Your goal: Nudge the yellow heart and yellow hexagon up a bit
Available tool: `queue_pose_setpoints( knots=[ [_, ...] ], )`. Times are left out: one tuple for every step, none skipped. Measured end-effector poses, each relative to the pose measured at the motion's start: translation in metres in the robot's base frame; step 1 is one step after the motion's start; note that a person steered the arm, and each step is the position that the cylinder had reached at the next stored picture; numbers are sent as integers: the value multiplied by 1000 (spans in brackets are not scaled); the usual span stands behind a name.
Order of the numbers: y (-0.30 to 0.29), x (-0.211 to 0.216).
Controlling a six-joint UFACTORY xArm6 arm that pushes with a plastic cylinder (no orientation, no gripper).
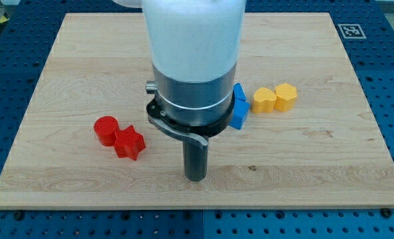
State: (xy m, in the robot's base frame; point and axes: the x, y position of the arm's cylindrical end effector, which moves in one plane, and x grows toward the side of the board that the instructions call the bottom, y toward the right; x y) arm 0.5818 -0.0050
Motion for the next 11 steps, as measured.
queue_pose_setpoints(
  knots=[
    [18, -11],
    [44, -21],
    [70, -21],
    [89, -34],
    [106, -63],
    [106, -77],
    [111, -94],
    [129, -98],
    [130, -117],
    [131, -127],
    [103, -127]
  ],
)
